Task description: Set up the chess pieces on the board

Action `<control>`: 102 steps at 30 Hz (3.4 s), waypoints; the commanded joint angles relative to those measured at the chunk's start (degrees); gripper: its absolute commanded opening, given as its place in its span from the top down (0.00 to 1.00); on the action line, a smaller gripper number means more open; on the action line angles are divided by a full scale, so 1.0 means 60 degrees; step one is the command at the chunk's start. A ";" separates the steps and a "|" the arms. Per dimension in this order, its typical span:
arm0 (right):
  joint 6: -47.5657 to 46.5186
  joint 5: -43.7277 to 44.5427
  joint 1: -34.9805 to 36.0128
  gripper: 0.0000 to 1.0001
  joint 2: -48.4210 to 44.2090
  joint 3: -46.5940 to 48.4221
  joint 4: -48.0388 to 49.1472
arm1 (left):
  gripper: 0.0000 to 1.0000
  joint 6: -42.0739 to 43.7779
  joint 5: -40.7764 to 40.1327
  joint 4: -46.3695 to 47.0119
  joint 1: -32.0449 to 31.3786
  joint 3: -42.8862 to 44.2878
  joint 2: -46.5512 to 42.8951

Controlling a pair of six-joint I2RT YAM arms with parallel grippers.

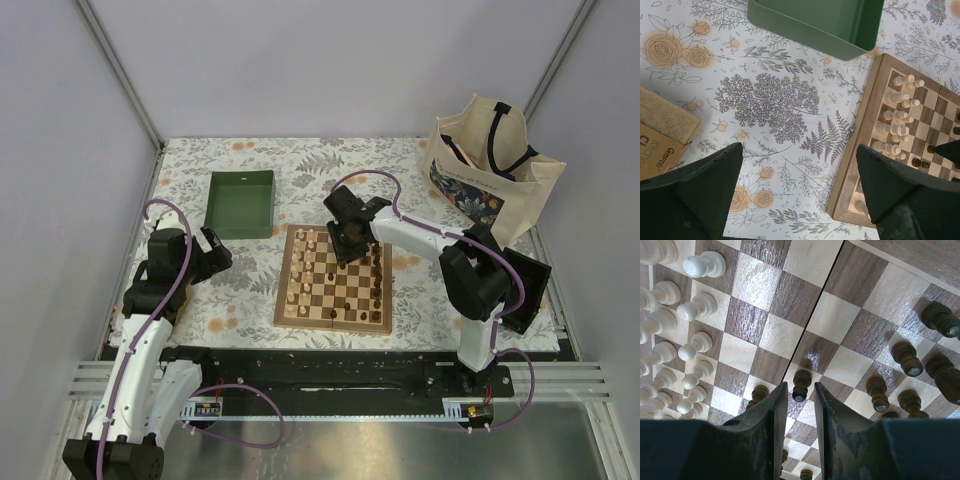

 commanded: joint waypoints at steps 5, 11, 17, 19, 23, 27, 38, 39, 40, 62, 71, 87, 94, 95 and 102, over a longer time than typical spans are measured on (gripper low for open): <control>-0.0085 0.0087 0.0097 0.69 0.0025 0.0312 0.0121 | 0.01 0.0044 0.0147 0.0499 0.0047 0.0133 0.0052; -0.0100 0.0072 0.0097 0.76 -0.0019 0.0224 0.0092 | 0.01 0.0059 0.0118 0.0499 0.0047 0.0133 0.0009; -0.0114 0.0101 0.0097 0.81 -0.0355 0.0019 0.0092 | 0.01 0.0044 0.0132 0.0513 0.0047 0.0133 0.0009; -0.0114 0.0130 0.0097 0.81 -0.0502 -0.0083 0.0092 | 0.01 0.0044 0.0132 0.0513 0.0047 0.0148 0.0023; -0.0085 0.0248 0.0097 0.81 -0.0868 -0.0362 0.0092 | 0.01 0.0059 0.0147 0.0513 0.0061 0.0133 0.0023; -0.0026 0.0394 0.0083 0.81 -0.1307 -0.0830 0.0092 | 0.01 0.0044 0.0161 0.0499 0.0047 0.0133 0.0023; 0.0047 0.1141 -0.0020 0.81 -0.1631 -0.1402 0.0019 | 0.01 0.0059 0.0191 0.0499 0.0047 0.0133 0.0008; 0.0032 0.1156 -0.0020 0.81 -0.1645 -0.1417 0.0004 | 0.01 0.0044 0.0191 0.0499 0.0047 0.0133 -0.0006; 0.0061 0.1170 -0.0034 0.81 -0.1660 -0.1446 0.0019 | 0.01 0.0044 0.0176 0.0513 0.0047 0.0119 -0.0006; 0.0018 0.1215 -0.0489 0.80 -0.1836 -0.1652 0.0077 | 0.01 0.0030 0.0205 0.0513 0.0061 0.0133 0.0023; -0.0041 0.0981 -0.0503 0.76 -0.1821 -0.1725 0.0063 | 0.01 0.0029 0.0191 0.0528 0.0047 0.0133 0.0009; -0.0465 0.0834 -0.0503 0.63 -0.1792 -0.1007 -0.0230 | 0.01 0.0044 0.0191 0.0513 0.0047 0.0133 -0.0006; -0.0422 0.0599 -0.0459 0.57 -0.2026 -0.0553 -0.0318 | 0.01 0.0044 0.0147 0.0499 0.0047 0.0133 -0.0036; -0.0393 0.0599 -0.0416 0.55 -0.2055 -0.0538 -0.0318 | 0.01 0.0044 0.0147 0.0513 0.0047 0.0133 -0.0036; -0.0027 0.0204 0.0199 0.50 -0.1836 -0.0392 -0.0113 | 0.01 0.0030 0.0161 0.0499 0.0047 0.0133 -0.0021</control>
